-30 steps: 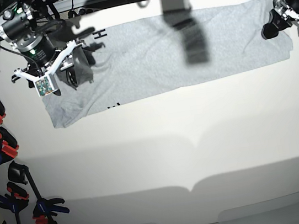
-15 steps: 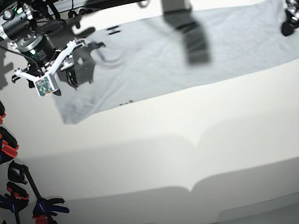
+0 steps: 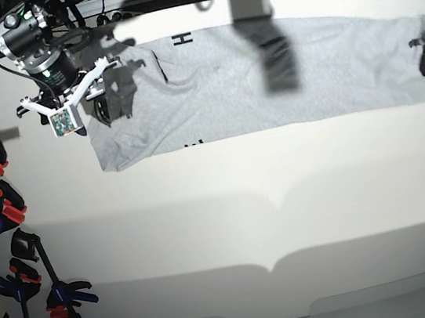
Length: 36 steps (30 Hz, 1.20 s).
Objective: Fold the T-shirt properly
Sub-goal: 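Pull the folded edge with the left gripper to straighten the strip, then grasp the shirt end with the left gripper and lift it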
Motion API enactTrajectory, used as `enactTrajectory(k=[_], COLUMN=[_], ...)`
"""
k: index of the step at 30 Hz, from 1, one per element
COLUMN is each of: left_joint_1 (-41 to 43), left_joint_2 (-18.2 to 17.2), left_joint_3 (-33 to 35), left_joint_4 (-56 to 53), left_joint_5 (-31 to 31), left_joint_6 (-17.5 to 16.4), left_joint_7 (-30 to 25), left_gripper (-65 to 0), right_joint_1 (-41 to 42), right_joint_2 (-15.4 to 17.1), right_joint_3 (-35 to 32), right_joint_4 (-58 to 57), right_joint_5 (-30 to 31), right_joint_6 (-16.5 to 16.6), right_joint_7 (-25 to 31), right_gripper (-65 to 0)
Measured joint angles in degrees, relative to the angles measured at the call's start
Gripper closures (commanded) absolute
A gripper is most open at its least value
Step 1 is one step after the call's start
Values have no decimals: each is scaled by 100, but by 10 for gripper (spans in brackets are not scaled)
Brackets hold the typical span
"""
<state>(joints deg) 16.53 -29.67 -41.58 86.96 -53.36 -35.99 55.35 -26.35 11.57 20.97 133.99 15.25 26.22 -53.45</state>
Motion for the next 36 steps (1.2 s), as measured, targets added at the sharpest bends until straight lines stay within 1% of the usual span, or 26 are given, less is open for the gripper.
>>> enactTrajectory(k=[1,2,3,6,9,12,14,15,18,20,23,26,31,36], left_joint_1=[-2,-4,-2,-2,-2,13,13,15,-2,-20,-2,-7,-4,0], left_joint_2=[24,52,81,94,90,87,90,90,131,306,599,765,874,887], left_joint_3=[0,0,0,48,225,693,1110,1331,1908,2120,2190,2192,2192,2192], left_joint_4=[234,450,634,1036,1204,1202,1202,1202,1204,1204,1305,1552,1996,2269], left_joint_5=[234,354,409,374,389,494,629,715,826,826,844,868,970,861], left_joint_6=[210,282,275,256,256,291,667,741,748,748,748,748,748,750], left_joint_7=[-92,-90,-81,232,470,466,400,291,68,74,166,160,164,177], left_gripper=[0,0,0,0,0,0,0,0,0,0,0,0,0,0], right_joint_1=[-2,-2,0,0,0,0,0,-2,0,0,-2,0,2,4], right_joint_2=[0,0,0,0,0,0,0,2,0,0,0,0,0,0], right_joint_3=[2,4,4,4,4,4,4,4,4,4,4,4,4,4], right_joint_4=[0,0,0,0,0,0,0,0,0,0,0,0,0,0], right_joint_5=[4,2,0,2,0,2,0,0,0,0,-2,0,0,0], right_joint_6=[0,0,0,0,0,0,0,0,0,0,0,0,0,0], right_joint_7=[4,2,2,2,4,4,4,4,48,50,50,50,50,50], right_gripper=[-258,-258,-258,-258,-258,-258,-258,-258,-258,-258,-258,-258,-258,-258])
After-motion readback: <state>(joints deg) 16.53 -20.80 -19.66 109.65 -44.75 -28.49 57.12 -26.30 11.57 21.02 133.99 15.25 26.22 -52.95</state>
